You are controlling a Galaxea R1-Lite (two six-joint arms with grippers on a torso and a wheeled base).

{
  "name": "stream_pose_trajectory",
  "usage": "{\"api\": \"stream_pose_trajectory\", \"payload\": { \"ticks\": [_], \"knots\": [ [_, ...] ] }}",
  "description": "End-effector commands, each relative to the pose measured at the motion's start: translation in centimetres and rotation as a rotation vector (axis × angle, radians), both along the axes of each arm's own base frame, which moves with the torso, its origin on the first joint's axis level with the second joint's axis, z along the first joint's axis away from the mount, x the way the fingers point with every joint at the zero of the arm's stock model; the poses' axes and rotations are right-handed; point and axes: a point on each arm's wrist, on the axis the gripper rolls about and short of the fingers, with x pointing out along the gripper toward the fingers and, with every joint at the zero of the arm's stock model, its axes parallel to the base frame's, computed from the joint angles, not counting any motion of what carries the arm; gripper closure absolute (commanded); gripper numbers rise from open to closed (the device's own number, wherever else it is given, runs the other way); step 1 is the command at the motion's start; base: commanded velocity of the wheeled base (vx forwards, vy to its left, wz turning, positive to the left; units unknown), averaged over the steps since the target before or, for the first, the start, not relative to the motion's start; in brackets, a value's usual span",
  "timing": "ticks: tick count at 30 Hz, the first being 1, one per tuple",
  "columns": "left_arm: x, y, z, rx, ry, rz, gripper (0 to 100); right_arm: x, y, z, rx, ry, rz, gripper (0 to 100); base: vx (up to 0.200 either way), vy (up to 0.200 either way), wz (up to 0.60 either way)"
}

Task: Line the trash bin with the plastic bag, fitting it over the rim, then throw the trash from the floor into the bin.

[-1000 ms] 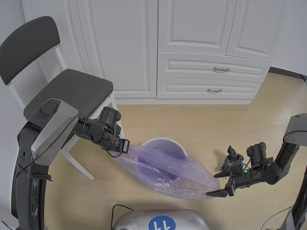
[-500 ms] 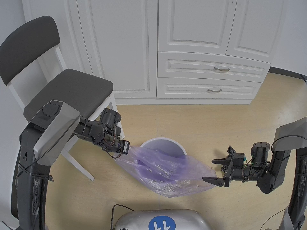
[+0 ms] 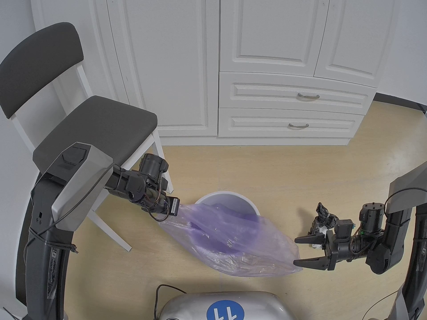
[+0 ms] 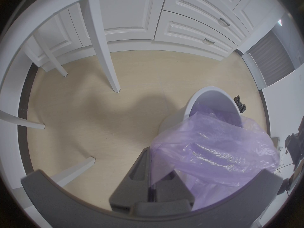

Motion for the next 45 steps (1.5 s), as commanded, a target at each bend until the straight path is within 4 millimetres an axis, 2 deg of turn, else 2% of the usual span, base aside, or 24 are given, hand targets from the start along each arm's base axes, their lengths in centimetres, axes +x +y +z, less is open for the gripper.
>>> {"api": "stream_pose_trajectory", "payload": {
  "ticks": [1, 7, 8, 10, 11, 12, 13, 15, 16, 17, 19, 21, 23, 25, 27, 28, 30, 36, 45],
  "knots": [
    [0.3, 0.4, -0.4, 0.002, 0.0, 0.01, 100, 0.3, -2.1, 1.5, 0.07, -0.02, 0.013, 0, 0.0, 0.0, 0.0],
    [0.3, 0.3, -0.3, -0.002, 0.0, 0.009, 100, 1.1, -1.1, 1.8, 0.043, -0.02, -0.05, 0, 0.0, 0.0, 0.0],
    [0.2, 0.2, 0.2, -0.005, -0.008, 0.006, 100, 1.7, 0.7, 2.1, -0.015, -0.041, -0.168, 0, 0.0, 0.0, 0.0],
    [0.1, 0.3, 0.7, -0.007, -0.012, 0.008, 100, 2.5, 3.1, 2.5, -0.068, -0.07, -0.324, 0, 0.0, 0.0, 0.0],
    [0.0, 0.3, 0.7, -0.008, -0.012, 0.009, 100, 2.6, 3.3, 2.5, -0.071, -0.073, -0.332, 0, 0.0, 0.0, 0.0],
    [-0.2, 0.3, 1.7, -0.016, -0.022, 0.011, 100, 3.1, 6.0, 3.1, -0.07, -0.129, -0.341, 0, 0.0, 0.0, 0.0],
    [-0.4, 0.5, 1.9, -0.023, -0.022, 0.015, 100, 3.2, 7.5, 3.9, -0.046, -0.17, -0.299, 0, 0.0, 0.0, 0.0],
    [-0.5, 0.4, 2.3, -0.031, -0.028, 0.021, 100, 3.3, 9.5, 5.2, -0.036, -0.194, -0.241, 0, 0.0, 0.0, 0.0],
    [-0.5, 0.4, 2.3, -0.031, -0.028, 0.021, 100, 3.3, 9.5, 5.2, -0.036, -0.194, -0.241, 0, 0.0, 0.0, 0.0],
    [-0.5, 0.3, 2.5, -0.036, -0.036, 0.023, 100, 3.6, 10.8, 6.1, -0.06, -0.184, -0.216, 0, 0.0, 0.0, 0.0],
    [-0.7, 0.3, 2.9, -0.042, -0.051, 0.021, 100, 5.8, 13.0, 7.8, -0.186, -0.164, -0.353, 0, 0.0, 0.0, 0.0],
    [-1.0, 0.3, 3.3, -0.049, -0.07, 0.018, 100, 7.9, 15.1, 9.5, -0.318, -0.159, -0.576, 0, 0.0, 0.0, 0.0],
    [-1.0, 0.3, 3.4, -0.054, -0.084, 0.018, 100, 8.8, 16.5, 10.8, -0.424, -0.145, -0.697, 0, 0.0, 0.0, 0.0],
    [-0.9, 0.2, 3.5, -0.059, -0.096, 0.019, 100, 8.8, 17.4, 11.3, -0.469, -0.128, -0.671, 0, 0.0, 0.0, 0.0],
    [-0.8, 0.2, 3.6, -0.063, -0.104, 0.018, 100, 7.5, 19.7, 11.7, -0.501, -0.137, -0.603, 0, 0.0, 0.0, 0.0],
    [-0.8, 0.2, 3.5, -0.063, -0.104, 0.018, 100, 7.3, 20.3, 11.6, -0.513, -0.146, -0.588, 0, 0.0, 0.0, 0.0],
    [-0.7, 0.2, 3.7, -0.084, -0.111, 0.027, 100, 6.8, 22.0, 10.0, -0.585, -0.191, -0.515, 0, 0.0, 0.0, 0.0],
    [-0.6, -0.2, 3.8, -0.131, -0.124, 0.023, 100, 7.6, 22.9, 4.6, -0.801, -0.262, -0.465, 0, 0.0, 0.0, 0.0],
    [-0.5, -0.2, 3.6, -0.129, -0.123, 0.023, 100, 6.9, 22.6, 3.9, -0.866, -0.232, -0.421, 0, 0.0, 0.0, 0.0]
  ]
}}
